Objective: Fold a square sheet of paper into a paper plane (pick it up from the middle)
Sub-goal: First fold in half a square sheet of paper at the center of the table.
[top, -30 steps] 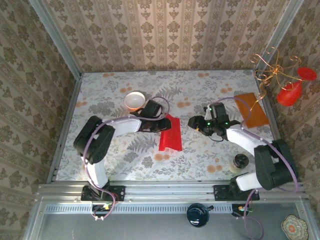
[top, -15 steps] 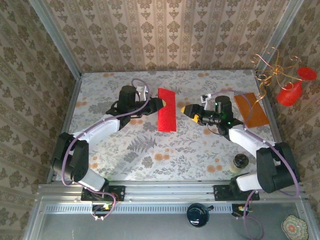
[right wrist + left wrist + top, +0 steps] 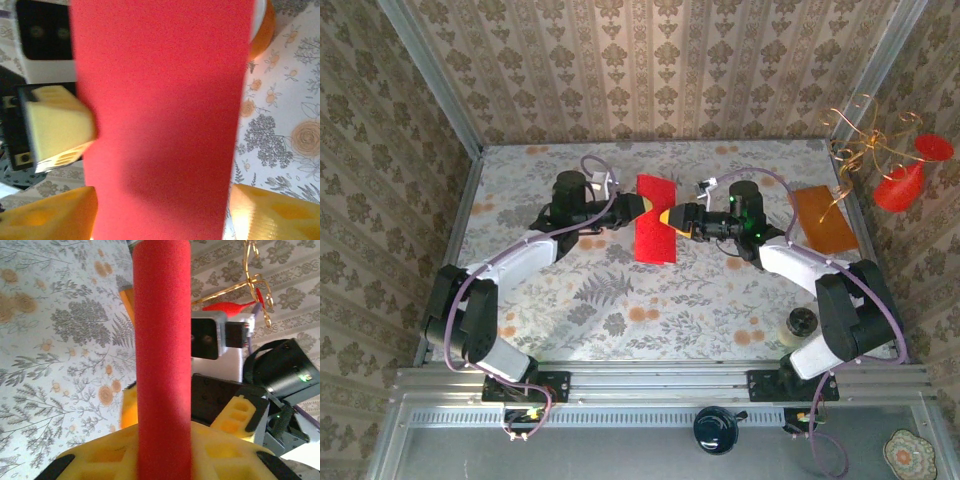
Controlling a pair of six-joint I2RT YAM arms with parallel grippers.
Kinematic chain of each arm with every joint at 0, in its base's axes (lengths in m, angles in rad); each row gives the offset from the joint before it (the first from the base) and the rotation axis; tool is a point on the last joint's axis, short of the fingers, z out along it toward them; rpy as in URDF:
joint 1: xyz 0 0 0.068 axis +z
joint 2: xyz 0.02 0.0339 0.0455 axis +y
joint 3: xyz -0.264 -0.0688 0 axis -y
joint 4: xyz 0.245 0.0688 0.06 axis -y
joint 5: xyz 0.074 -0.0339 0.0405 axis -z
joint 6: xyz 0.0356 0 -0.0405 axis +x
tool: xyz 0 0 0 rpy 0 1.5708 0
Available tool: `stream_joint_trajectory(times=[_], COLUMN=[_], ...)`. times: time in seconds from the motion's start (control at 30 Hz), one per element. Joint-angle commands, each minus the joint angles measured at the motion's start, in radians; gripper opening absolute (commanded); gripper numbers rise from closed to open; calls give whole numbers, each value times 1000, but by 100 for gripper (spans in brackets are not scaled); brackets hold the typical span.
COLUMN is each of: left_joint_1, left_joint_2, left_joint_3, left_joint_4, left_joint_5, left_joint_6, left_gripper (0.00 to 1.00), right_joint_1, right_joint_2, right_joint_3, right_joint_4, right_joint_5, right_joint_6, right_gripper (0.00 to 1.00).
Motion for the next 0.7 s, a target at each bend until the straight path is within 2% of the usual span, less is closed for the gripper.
stream_joint_trajectory(times=[0.0, 0.33, 0.67], left_joint_1=[16, 25, 24], left_joint_2=[7, 13, 16], left_joint_3=[-18, -36, -54], left_joint_4=[-16, -69, -45], left_joint_5=[-9, -27, -15], left_joint_6=[9, 41, 20], left_gripper=[26, 26, 27], right_joint_1=[0, 0, -1], right_joint_2=[-11, -22, -10], right_joint_3=[28, 34, 60], right_joint_4=[27, -52, -156], right_joint_5=[-56, -21, 19], right_joint_6=[18, 6, -27], right_gripper=[62, 43, 11])
